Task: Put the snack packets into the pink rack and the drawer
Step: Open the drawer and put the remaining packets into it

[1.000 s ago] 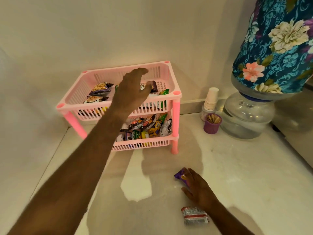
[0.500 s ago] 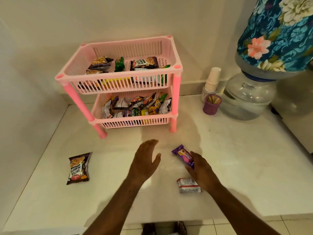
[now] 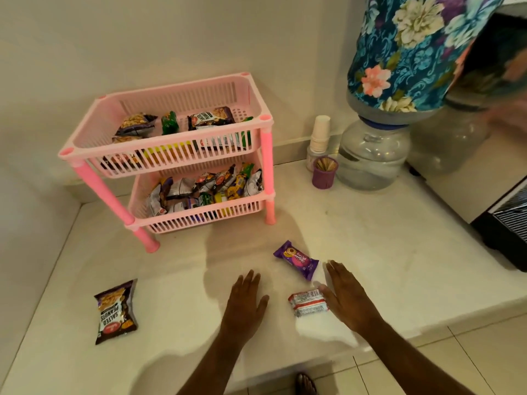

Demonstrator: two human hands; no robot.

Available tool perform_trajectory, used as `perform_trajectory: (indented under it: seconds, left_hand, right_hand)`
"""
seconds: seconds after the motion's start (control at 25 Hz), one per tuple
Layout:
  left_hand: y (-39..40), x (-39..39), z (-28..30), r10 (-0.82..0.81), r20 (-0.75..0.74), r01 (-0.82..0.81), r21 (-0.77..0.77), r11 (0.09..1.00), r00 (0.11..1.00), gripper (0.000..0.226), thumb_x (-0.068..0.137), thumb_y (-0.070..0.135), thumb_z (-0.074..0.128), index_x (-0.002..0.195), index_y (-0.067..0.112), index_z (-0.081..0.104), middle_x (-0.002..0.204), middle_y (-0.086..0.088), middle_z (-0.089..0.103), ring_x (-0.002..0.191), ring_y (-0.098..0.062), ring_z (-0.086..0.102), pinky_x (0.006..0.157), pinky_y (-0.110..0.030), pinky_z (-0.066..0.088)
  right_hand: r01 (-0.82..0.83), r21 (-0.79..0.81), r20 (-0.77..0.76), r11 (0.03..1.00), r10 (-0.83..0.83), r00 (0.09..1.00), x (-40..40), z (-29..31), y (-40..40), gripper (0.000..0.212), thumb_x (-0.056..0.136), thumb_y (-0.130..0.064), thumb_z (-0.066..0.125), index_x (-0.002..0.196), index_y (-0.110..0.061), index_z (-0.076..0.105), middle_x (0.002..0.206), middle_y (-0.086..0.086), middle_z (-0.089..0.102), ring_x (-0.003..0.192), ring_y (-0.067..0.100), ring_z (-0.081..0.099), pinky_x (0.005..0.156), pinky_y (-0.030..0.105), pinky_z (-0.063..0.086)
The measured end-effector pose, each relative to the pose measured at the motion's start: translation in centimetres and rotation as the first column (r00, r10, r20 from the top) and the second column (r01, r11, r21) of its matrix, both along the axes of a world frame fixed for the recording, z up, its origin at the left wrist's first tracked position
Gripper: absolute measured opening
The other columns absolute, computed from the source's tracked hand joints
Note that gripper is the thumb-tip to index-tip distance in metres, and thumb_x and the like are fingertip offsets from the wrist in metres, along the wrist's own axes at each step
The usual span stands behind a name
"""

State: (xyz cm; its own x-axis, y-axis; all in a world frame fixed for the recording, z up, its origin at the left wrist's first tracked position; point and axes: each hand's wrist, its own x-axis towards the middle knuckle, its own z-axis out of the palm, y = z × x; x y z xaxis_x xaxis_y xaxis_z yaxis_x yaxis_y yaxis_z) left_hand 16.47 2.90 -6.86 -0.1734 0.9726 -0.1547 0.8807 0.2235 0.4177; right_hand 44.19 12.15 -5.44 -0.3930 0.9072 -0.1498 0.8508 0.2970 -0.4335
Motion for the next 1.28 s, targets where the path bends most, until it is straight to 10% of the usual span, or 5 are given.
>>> perform_trajectory:
  seconds: [0.44,0.68,0.92,1.28]
  left_hand:
    - [4.0,9.7,3.0,-0.377,-0.052,0.379,0.213,0.901,0.925,0.067,0.1,0.035,0.057,0.156,0.008,0.033,0.161,-0.015,0.035,0.15,-0.034,0.032,0.125,-0.046,0.024]
    - [5.7,18.4,2.1,-0.495,-0.005,0.492,0.12,0.862,0.869,0.067,0.105,0.047,0.036,0.162,0.022,0.012,0.17,0.002,0.007,0.158,-0.023,0.001,0.128,-0.038,0.01]
    - [6.7,25.0,0.1,-0.549,-0.084,0.554,0.043,0.832,0.831,0.067,0.104,0.046,0.036,0.162,0.019,0.015,0.17,-0.004,0.003,0.157,-0.027,-0.002,0.129,-0.041,0.009]
    - [6.2,26.5,-3.0,-0.506,-0.219,0.514,-0.027,0.858,0.834,0.07,0.103,0.049,0.039,0.161,0.016,0.02,0.17,-0.01,0.008,0.156,-0.035,0.006,0.126,-0.05,0.017]
  right_hand:
    - [0.245,0.034,0.057,0.969,-0.247,0.967,7.3,1.3,-4.9,0.1,0.084,-0.079,0.001,0.161,-0.016,0.014,0.169,0.004,0.012,0.157,0.021,0.007,0.128,0.04,0.01]
    - [0.469,0.034,-0.042,0.883,-0.468,0.883,14.5,0.4,-7.1,0.087,0.093,-0.073,0.021,0.158,-0.015,0.023,0.165,0.007,0.026,0.152,0.023,0.024,0.124,0.044,0.027]
    - [0.731,-0.338,-0.3,0.593,-0.804,0.514,19.5,-2.1,-7.3,0.065,0.103,-0.042,0.048,0.155,-0.006,0.03,0.155,0.015,0.035,0.142,0.032,0.038,0.115,0.044,0.037]
    - [0.29,-0.921,-0.362,0.258,-0.842,-0.399,19.9,-3.0,-3.6,0.036,0.099,0.008,0.034,0.132,-0.006,0.044,0.117,0.021,0.055,0.099,0.031,0.057,0.089,0.04,0.05]
